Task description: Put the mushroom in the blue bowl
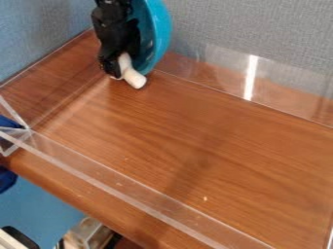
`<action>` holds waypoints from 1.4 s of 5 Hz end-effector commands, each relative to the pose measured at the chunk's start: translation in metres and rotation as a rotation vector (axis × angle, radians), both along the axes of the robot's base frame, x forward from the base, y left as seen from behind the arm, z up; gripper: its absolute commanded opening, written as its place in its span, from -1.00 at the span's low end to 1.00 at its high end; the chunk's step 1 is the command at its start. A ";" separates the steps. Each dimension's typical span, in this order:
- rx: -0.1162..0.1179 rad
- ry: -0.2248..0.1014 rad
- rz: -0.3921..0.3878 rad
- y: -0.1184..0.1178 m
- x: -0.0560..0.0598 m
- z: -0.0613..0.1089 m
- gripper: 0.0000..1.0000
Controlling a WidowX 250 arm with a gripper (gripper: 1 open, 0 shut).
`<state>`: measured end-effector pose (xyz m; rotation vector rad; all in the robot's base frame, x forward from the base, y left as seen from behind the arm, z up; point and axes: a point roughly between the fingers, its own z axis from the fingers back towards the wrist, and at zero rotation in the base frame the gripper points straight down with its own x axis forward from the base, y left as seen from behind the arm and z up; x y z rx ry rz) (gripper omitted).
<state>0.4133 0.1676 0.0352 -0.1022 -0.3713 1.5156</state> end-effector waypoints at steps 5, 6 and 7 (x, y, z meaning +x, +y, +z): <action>0.021 -0.049 -0.075 0.053 -0.005 0.003 1.00; 0.025 -0.055 -0.034 0.055 -0.009 0.003 1.00; 0.029 -0.062 0.008 0.054 -0.011 0.003 1.00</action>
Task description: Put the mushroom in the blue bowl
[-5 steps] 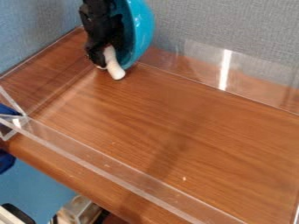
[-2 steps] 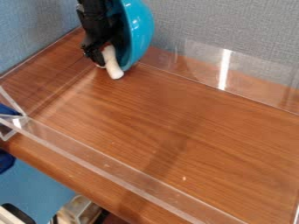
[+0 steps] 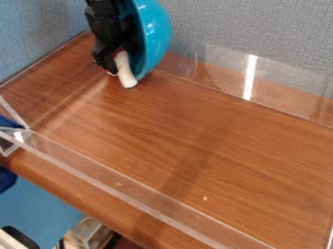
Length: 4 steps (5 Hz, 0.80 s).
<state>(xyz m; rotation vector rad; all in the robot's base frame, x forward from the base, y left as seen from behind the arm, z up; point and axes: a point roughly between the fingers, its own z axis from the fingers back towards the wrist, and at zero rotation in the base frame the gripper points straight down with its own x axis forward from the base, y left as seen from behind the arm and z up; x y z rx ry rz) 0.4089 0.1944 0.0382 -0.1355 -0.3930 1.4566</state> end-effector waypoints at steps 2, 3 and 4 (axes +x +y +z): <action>0.031 -0.043 0.135 0.012 0.000 0.000 1.00; 0.034 -0.050 0.160 0.004 0.005 0.001 -1.00; 0.037 -0.056 0.196 -0.003 0.007 0.006 1.00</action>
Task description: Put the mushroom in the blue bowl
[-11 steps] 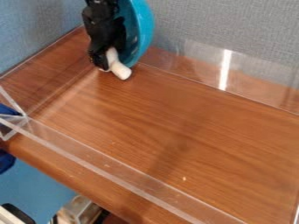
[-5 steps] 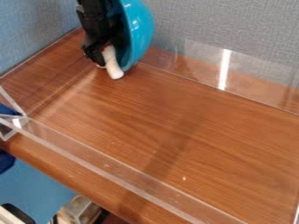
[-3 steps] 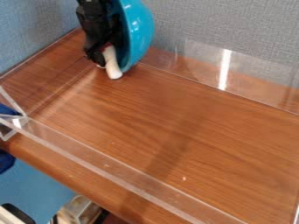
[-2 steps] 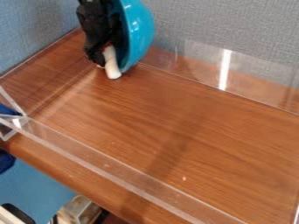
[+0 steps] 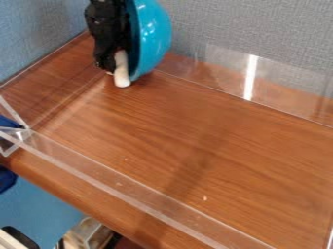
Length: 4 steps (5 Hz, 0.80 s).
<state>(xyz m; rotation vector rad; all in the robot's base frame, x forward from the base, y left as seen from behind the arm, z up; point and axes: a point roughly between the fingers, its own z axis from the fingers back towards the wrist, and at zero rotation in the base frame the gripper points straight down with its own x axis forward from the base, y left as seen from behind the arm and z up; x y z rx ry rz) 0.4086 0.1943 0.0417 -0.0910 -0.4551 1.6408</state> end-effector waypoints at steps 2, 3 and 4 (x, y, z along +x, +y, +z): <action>0.015 -0.042 0.060 -0.013 0.012 0.012 1.00; 0.018 -0.046 0.088 -0.017 0.016 0.015 1.00; 0.020 -0.051 0.115 -0.022 0.020 0.013 1.00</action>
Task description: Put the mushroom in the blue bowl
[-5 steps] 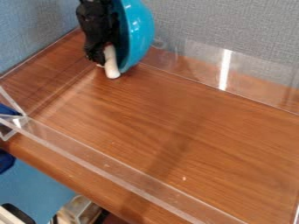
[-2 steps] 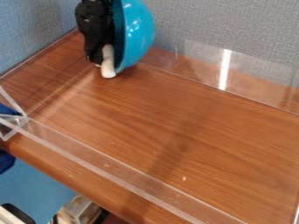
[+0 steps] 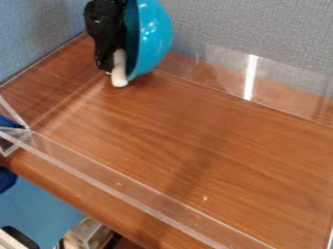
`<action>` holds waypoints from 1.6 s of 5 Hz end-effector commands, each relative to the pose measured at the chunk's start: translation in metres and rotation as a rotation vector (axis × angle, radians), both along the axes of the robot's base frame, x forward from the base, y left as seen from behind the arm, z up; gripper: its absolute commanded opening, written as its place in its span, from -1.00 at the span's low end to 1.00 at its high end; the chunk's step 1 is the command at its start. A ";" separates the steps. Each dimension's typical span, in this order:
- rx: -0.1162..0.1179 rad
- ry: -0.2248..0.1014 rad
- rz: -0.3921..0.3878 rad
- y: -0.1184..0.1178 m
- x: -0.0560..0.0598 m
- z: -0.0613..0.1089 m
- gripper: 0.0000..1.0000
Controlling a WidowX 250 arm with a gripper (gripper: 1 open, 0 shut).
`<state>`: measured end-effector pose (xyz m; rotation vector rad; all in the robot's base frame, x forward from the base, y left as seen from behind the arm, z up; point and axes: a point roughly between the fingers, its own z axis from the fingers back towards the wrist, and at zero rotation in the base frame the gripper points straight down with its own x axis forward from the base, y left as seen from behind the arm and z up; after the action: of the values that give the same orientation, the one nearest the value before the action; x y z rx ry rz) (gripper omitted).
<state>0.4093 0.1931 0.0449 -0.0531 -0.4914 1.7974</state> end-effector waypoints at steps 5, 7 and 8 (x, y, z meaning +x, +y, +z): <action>0.022 -0.050 0.037 -0.032 0.025 -0.025 -1.00; 0.024 -0.055 -0.013 -0.019 0.010 -0.022 -1.00; 0.020 -0.060 -0.040 -0.017 0.001 -0.024 -1.00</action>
<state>0.4148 0.1743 0.0263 -0.1127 -0.5613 1.7587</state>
